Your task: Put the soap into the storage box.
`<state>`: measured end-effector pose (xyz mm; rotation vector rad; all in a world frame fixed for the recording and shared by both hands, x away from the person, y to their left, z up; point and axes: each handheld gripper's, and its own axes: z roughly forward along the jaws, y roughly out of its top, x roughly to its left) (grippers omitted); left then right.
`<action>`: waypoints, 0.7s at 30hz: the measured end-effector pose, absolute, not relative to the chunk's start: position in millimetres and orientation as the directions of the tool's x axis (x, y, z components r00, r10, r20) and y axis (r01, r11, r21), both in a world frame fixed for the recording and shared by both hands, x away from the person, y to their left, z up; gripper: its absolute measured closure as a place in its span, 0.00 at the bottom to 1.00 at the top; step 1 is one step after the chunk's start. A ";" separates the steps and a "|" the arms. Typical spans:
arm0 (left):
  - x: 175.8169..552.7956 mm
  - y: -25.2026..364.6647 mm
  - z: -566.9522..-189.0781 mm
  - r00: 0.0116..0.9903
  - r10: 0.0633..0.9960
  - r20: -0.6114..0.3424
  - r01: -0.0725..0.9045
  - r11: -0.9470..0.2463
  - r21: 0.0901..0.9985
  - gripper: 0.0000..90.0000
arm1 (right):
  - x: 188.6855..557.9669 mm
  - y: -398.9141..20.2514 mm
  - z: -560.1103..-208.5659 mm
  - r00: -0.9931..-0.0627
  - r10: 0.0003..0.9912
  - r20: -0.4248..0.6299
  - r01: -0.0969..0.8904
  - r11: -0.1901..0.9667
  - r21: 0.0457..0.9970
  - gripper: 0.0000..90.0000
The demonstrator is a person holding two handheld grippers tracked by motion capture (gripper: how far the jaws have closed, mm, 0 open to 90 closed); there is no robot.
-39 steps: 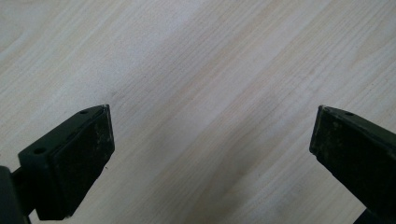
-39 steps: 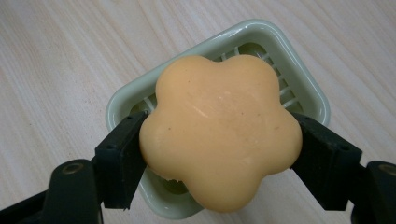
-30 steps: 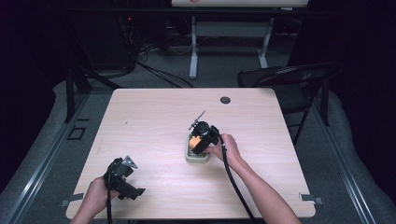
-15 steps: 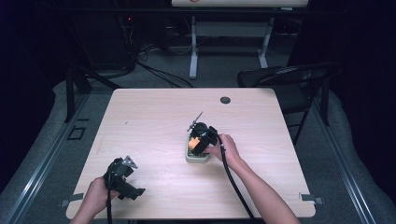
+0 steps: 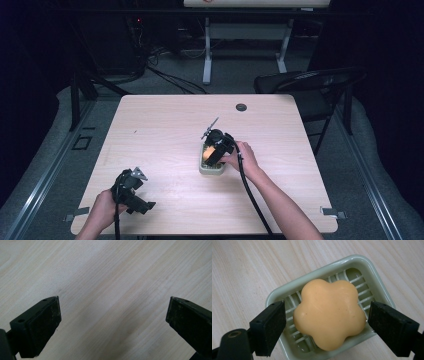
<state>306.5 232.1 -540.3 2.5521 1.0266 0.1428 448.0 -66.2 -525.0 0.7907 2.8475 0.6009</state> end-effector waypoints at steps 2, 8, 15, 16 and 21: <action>306.5 232.0 -540.3 0.727 0.685 -0.047 0.645 -0.659 0.386 0.00 | 447.6 -67.7 -523.3 -0.855 0.518 -0.008 0.470 0.782 0.408 0.16; 306.7 231.6 -540.3 0.729 0.683 -0.047 0.644 -0.661 0.385 0.00 | 444.1 -73.7 -515.3 -0.852 0.523 0.034 0.486 0.763 0.426 0.16; 306.9 231.0 -540.5 0.729 0.683 -0.046 0.644 -0.662 0.384 0.00 | 435.0 -82.5 -500.2 -0.849 0.526 0.039 0.491 0.761 0.424 0.14; 306.9 230.9 -540.5 0.729 0.683 -0.044 0.643 -0.662 0.384 0.00 | 434.2 -83.5 -498.5 -0.851 0.524 0.037 0.489 0.764 0.422 0.13; 306.7 231.0 -540.5 0.728 0.684 -0.044 0.644 -0.661 0.385 0.00 | 428.4 -88.1 -491.6 -0.851 0.524 0.033 0.486 0.761 0.430 0.13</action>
